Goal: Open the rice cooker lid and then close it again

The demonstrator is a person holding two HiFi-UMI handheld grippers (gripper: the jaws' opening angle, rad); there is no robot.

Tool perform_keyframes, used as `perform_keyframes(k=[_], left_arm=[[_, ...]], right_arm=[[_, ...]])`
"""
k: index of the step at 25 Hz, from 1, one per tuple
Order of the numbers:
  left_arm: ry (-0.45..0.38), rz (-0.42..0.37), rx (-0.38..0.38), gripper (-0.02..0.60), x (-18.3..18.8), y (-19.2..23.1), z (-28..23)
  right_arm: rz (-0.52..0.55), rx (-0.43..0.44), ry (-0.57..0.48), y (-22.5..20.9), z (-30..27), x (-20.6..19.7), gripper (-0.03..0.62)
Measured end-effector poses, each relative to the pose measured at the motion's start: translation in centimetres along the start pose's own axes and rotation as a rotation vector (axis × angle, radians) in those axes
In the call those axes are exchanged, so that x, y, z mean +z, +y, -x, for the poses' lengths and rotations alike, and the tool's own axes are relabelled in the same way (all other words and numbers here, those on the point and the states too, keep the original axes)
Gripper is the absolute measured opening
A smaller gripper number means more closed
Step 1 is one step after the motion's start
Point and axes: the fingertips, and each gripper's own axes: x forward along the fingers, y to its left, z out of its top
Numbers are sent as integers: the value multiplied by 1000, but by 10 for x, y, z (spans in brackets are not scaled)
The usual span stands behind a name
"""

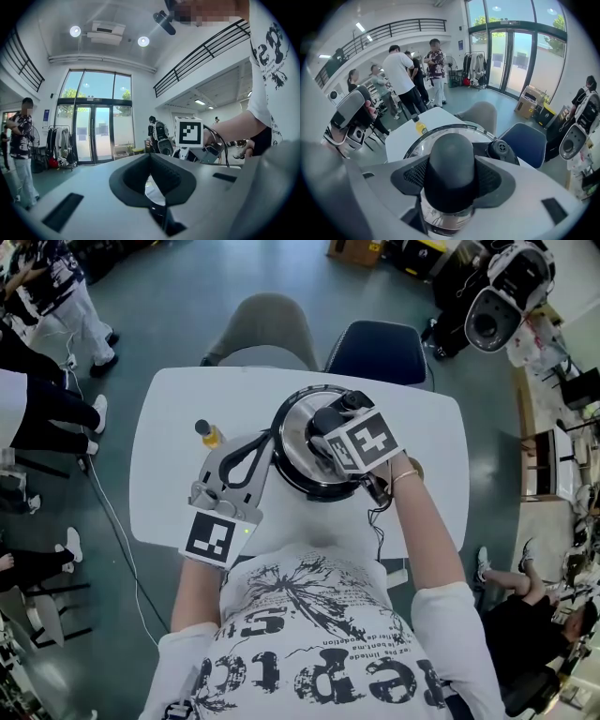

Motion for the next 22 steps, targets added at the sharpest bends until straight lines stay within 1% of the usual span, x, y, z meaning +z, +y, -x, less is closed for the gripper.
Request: perform_keyframes(k=[3, 6, 7, 8, 12, 13, 16, 18, 20, 22], left_arm=[[-4, -5, 8, 14, 4, -9, 4], [-9, -13, 19, 14, 9, -22, 7], [-9, -12, 23, 14, 9, -23, 8], [-9, -9, 28, 14, 10, -23, 10], [-17, -10, 42, 14, 12, -27, 13], [-19, -11, 44, 14, 14, -30, 13], [-21, -13, 51, 14, 18, -41, 13], [-20, -16, 53, 14, 19, -47, 13], [-16, -20, 54, 14, 20, -52, 15], [-16, -20, 56, 14, 23, -57, 15]], right_arm=[[6, -16, -21, -1, 5, -5, 307], [16, -21, -68, -1, 15, -10, 321], [13, -15, -91, 1, 18, -9, 347], [11, -13, -117, 3, 21, -7, 360], [-4, -21, -233, 1, 37, 3, 359], [-16, -22, -271, -1, 45, 5, 350], [-42, -50, -410, -8, 72, 9, 289], [-56, -84, -516, -13, 89, 11, 285], [-70, -96, -590, -13, 101, 8, 271], [-76, -97, -642, -12, 111, 1, 203]])
